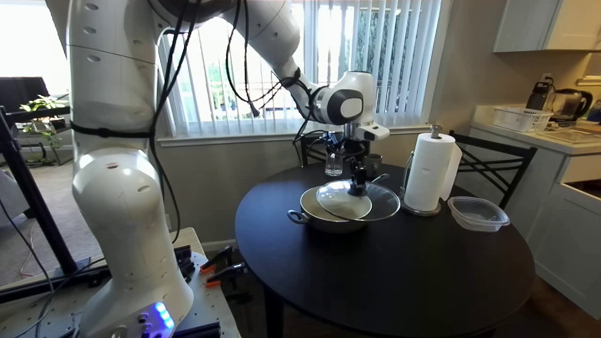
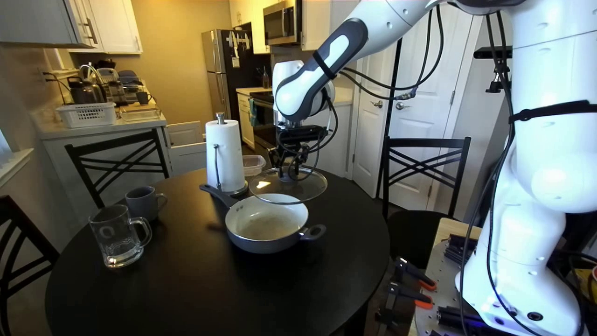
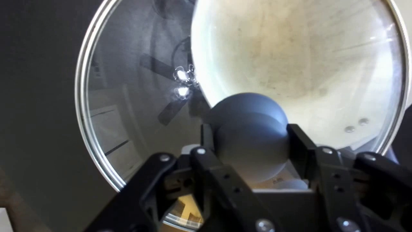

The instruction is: Pick up the clear pan lid and place it on the right side of the table

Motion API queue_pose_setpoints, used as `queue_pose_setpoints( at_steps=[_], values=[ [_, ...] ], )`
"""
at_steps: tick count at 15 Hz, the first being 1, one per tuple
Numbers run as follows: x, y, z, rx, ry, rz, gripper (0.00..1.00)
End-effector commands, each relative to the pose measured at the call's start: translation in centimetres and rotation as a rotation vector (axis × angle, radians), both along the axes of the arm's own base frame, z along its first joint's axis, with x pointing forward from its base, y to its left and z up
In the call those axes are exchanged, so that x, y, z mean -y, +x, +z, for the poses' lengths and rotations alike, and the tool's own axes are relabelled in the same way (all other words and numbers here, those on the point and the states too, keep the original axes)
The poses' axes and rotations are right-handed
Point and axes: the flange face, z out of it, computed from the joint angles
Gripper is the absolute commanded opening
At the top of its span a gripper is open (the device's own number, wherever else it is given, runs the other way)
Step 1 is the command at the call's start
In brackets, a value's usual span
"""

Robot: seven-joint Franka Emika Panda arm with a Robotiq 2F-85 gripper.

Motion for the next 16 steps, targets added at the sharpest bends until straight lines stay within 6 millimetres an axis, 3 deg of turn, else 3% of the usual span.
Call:
queue_pose_setpoints(
  at_steps=[1, 5, 9, 12, 16],
  values=[
    [5.3, -1.7, 0.6, -0.012, -0.011, -0.102, 0.33],
    [11.2, -3.7, -0.6, -0.038, -0.017, -0.209, 0.33],
    [14.7, -5.7, -2.6, -0.083, -0.050, -0.267, 0.33],
    [15.4, -6.5, -4.2, -0.126, -0.116, -0.255, 0.33],
    [13.8, -6.9, -7.2, -0.177, -0.163, -0.230, 0.33]
  ],
)
